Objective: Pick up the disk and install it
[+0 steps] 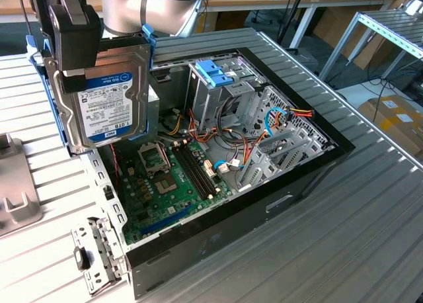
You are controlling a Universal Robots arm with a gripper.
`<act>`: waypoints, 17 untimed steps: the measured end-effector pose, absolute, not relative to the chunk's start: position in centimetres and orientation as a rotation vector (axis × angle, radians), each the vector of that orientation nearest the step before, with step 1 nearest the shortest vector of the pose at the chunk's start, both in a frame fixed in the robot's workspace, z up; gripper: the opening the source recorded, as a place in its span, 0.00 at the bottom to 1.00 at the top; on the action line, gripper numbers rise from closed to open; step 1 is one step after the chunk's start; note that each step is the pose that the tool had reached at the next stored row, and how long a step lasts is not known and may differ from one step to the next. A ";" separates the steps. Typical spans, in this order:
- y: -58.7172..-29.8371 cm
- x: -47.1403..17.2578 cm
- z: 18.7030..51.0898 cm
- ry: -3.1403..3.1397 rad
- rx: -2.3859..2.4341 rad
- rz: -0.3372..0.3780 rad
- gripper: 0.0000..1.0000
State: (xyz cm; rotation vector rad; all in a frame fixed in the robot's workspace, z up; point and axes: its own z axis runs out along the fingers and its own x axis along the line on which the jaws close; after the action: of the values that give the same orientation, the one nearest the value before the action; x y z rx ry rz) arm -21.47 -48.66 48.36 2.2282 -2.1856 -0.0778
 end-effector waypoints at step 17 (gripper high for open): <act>-49.3 -20.8 48.2 -2.186 2.228 -0.078 0.37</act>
State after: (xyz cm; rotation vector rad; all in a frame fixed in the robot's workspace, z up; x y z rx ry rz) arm -20.80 -49.29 48.22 2.2282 -2.1856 -0.0778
